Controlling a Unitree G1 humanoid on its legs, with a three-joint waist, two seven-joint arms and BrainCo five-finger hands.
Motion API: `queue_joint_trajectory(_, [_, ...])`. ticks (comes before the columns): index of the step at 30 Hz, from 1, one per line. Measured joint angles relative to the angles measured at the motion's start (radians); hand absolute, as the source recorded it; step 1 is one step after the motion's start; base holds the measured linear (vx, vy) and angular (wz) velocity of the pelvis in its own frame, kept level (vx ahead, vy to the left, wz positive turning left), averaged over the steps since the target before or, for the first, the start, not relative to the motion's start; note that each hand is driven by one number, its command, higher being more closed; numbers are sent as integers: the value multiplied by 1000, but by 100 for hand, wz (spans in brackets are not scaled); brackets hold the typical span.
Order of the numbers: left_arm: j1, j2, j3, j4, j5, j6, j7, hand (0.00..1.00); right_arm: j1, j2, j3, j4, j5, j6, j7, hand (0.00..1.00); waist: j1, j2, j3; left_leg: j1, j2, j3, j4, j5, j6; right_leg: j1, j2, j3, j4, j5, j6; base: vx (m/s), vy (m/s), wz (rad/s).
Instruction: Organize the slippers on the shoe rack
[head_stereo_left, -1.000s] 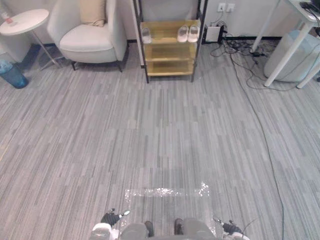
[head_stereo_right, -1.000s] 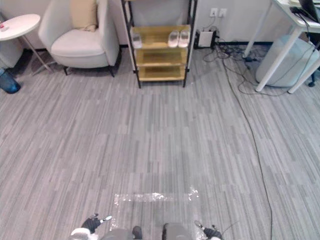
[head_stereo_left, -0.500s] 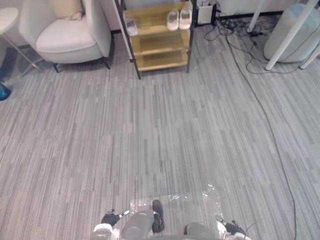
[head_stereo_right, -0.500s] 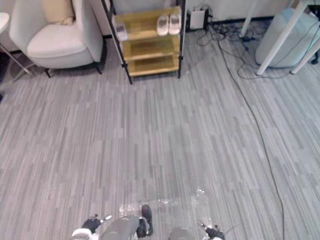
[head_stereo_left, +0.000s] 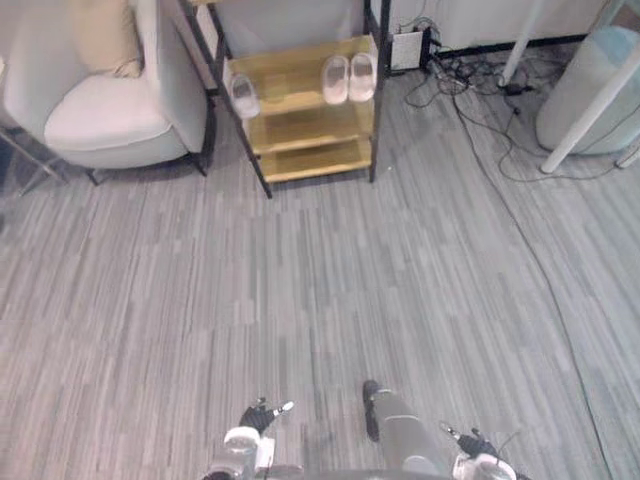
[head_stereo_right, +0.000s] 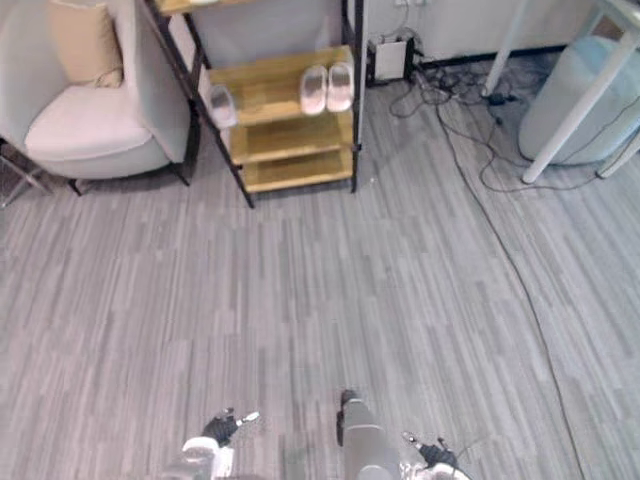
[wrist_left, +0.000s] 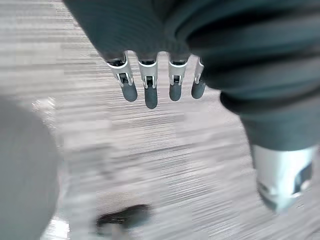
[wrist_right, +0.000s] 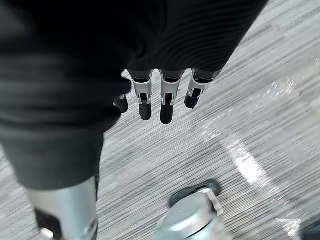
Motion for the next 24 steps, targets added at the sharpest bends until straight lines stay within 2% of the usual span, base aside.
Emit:
queue_joint_trajectory(2, [2, -1, -1, -30, -3, -6, -1, 0, 1, 3, 20, -39, 0, -1, 0, 0, 14, -18, 1, -90, 37, 67, 40, -36, 33, 63, -17, -3, -9, -43, -9, 244, -107, 7])
queue_joint_trajectory(3, [2, -4, -1, -44, -3, -5, -2, 0, -2, 3, 30, -52, 0, -1, 0, 0, 17, -19, 1, -141, 44, 108, -13, -53, 55, 92, -23, -10, -18, -66, -6, 199, -32, 17])
queue_joint_trajectory(5, [2, -8, -5, -45, -4, -7, -2, 0, -11, 2, 25, -47, 1, 0, -1, 0, 22, -16, 0, -178, 2, 152, -233, -63, 62, 140, -35, -15, -49, -85, 9, 230, 15, 15])
queue_joint_trajectory(6, [3, -12, -9, -44, -4, -7, -2, 0, -31, -3, 15, -31, 1, 0, -1, 0, 25, -2, -3, -184, -45, 143, -472, -38, 47, 179, -32, -8, -91, -94, 25, 329, 72, 2])
queue_joint_trajectory(7, [7, -19, -15, -42, -4, -6, -2, 0, -31, -17, 4, -25, 1, 1, -1, 0, 32, 31, -19, -211, -62, 111, -625, 5, 10, 210, -3, 2, -146, -95, 29, 454, 144, -11])
queue_joint_trajectory(8, [3, -23, -18, -43, -4, -5, -2, 0, -33, -23, -4, -20, 0, 1, -2, 0, 41, 55, -29, -242, -59, 84, -663, 33, -7, 221, 19, 6, -179, -92, 39, 409, 172, -50])
queue_joint_trajectory(9, [5, -15, -17, -41, -4, -5, -1, 0, -39, -25, -11, 8, -1, 3, -4, 0, 61, 64, -34, -262, -62, 47, -655, 104, 38, 232, 31, 26, -190, -104, 56, 446, 239, -69])
queue_joint_trajectory(10, [7, 4, -17, -25, -3, -4, 2, 0, -50, -16, -11, 14, -2, 9, -6, 0, 67, 40, -40, -255, -88, 42, -651, 150, 95, 255, 15, 58, -191, -131, 73, 512, 240, -61])
queue_joint_trajectory(11, [10, 19, -18, -12, -3, 0, 2, 0, -44, -11, -11, 17, -3, 10, -6, 0, 64, 15, -60, -252, -121, 41, -654, 157, 138, 253, -13, 63, -173, -149, 95, 696, 225, -23])
queue_joint_trajectory(12, [8, 23, -20, 7, -2, 2, 2, 0, -25, -12, -12, 21, -3, 8, -6, 0, 42, -15, -85, -221, -170, 35, -676, 160, 180, 240, -54, 80, -103, -173, 130, 621, 143, 3])
queue_joint_trajectory(13, [6, 24, -22, 18, 3, 5, 4, 0, -21, -15, -13, 22, -5, 8, -6, 0, 38, -22, -85, -206, -189, 36, -683, 154, 188, 225, -66, 90, -46, -178, 148, 615, 135, 23])
queue_joint_trajectory(14, [-1, 32, -43, 28, 16, 5, 6, 0, -14, -16, -24, 41, -15, 8, -6, 0, 34, -35, -83, -147, -223, 29, -701, 126, 190, 149, -81, 119, 206, -144, 290, 466, 126, 34])
queue_joint_trajectory(15, [-4, 33, -51, 28, 15, 6, 6, 0, -11, -11, -36, 49, -20, 12, -6, 0, 25, -39, -79, -120, -233, 13, -707, 111, 196, 98, -86, 117, 328, -123, 329, 665, 164, 61])
queue_joint_trajectory(16, [-4, 33, -62, 39, 14, 17, 7, 0, -8, 2, -50, 49, -20, 16, -6, 0, 5, -39, -71, -58, -239, -19, -711, 79, 198, 29, -93, 91, 522, -122, 289, 538, 105, 53])
queue_joint_trajectory(17, [-5, 42, -79, 46, 14, 21, 9, 0, -10, 7, -48, 46, -20, 17, -5, 0, -3, -30, -59, 9, -233, -37, -733, 61, 205, -13, -96, 59, 583, -133, 231, 645, 83, 42])
queue_joint_trajectory(18, [-9, 48, -81, 49, 14, 23, 9, 0, -17, 8, -43, 46, -20, 17, -5, 0, -4, -22, -49, 62, -225, -42, -763, 58, 207, -37, -95, 46, 580, -150, 197, 520, 8, 11])
queue_joint_trajectory(19, [-12, 49, -90, 58, 13, 24, 9, 0, -34, 8, -40, 42, -20, 16, -5, 0, -11, -8, -40, 129, -208, -43, -799, 57, 207, -70, -84, 30, 496, -165, 161, 511, -17, 3])
queue_joint_trajectory(20, [-13, 50, -90, 58, 12, 24, 10, 0, -40, 8, -40, 41, -20, 16, -4, 0, -11, -4, -38, 148, -200, -43, -805, 57, 207, -84, -78, 25, 445, -165, 159, 483, -63, 12])
queue_joint_trajectory(21, [-21, 52, -90, 57, 11, 24, 11, 0, -52, 9, -40, 40, -19, 14, -3, 0, -11, 5, -35, 181, -178, -41, -806, 50, 194, -120, -57, 23, 285, -146, 148, 481, -100, 26])
queue_joint_trajectory(22, [-28, 55, -92, 52, 12, 23, 13, 0, -58, 10, -35, 40, -19, 10, -1, 0, -11, 6, -34, 205, -161, -41, -807, 30, 166, -145, -32, 31, 109, -69, 139, 484, -118, 29])
queue_joint_trajectory(23, [-30, 58, -94, 52, 12, 23, 13, 0, -59, 11, -32, 41, -19, 10, -1, 0, -12, 2, -33, 214, -158, -41, -807, 22, 156, -151, -26, 36, 40, -28, 138, 503, -157, 43])
queue_joint_trajectory(24, [-32, 70, -96, 51, 12, 22, 14, 0, -53, 13, -30, 43, -19, 9, 1, 0, -18, -24, -32, 248, -161, -49, -808, -19, 127, -143, -23, 56, -142, 201, 129, 637, -196, 28])
